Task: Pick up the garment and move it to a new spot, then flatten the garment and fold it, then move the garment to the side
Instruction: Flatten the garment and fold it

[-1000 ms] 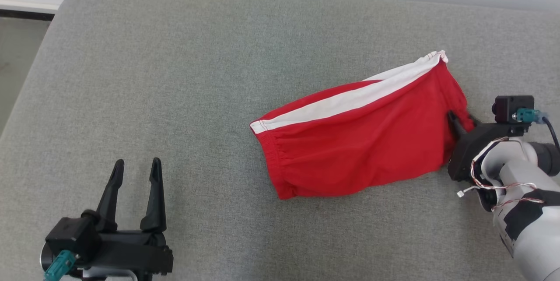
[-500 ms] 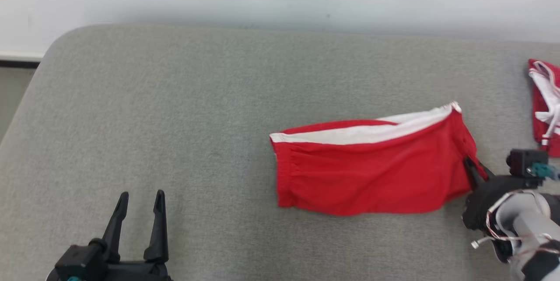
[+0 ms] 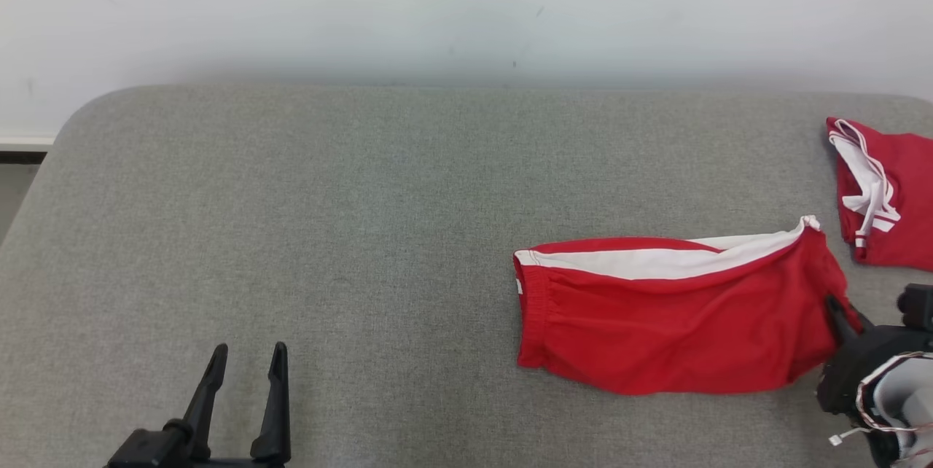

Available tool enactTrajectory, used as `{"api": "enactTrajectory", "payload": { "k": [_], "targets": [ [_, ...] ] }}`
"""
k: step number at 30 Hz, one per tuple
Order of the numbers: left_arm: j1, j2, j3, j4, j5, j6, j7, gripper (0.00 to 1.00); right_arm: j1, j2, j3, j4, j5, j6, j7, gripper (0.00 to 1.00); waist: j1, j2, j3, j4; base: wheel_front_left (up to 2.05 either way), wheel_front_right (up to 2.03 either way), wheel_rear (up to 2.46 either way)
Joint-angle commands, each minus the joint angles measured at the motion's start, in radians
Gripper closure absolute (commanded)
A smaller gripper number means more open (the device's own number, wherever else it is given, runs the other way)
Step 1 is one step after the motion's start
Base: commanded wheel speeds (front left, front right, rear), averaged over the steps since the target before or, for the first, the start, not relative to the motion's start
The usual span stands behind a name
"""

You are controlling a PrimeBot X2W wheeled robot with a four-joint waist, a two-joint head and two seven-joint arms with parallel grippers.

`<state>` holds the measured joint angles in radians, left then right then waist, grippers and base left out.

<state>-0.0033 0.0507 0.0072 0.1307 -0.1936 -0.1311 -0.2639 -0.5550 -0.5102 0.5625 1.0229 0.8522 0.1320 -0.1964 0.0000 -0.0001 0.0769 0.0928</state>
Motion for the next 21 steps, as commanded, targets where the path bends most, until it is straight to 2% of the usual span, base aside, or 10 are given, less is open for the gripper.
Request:
{"api": "enactTrajectory", "payload": {
  "k": [1,10,21],
  "targets": [
    [0.019,0.0,0.002,-0.001,0.004,0.002,0.0,0.0,-0.005,0.015,0.009,-0.01,-0.006,-0.003,-0.012,1.0,0.0,0.0001,-0.012,-0.005,0.0,0.0,0.0],
    [0.049,0.001,0.015,0.006,0.012,0.002,0.0,0.0,-0.031,0.066,0.056,-0.095,-0.046,-0.003,-0.053,1.0,0.0,0.0001,-0.056,-0.022,0.0,0.0,0.0],
    [0.05,0.0,0.021,-0.009,0.007,0.002,0.0,0.0,-0.011,0.155,0.11,-0.302,-0.131,-0.003,-0.068,1.0,0.0,0.0001,-0.056,-0.01,0.0,0.0,0.0]
  ]
}}
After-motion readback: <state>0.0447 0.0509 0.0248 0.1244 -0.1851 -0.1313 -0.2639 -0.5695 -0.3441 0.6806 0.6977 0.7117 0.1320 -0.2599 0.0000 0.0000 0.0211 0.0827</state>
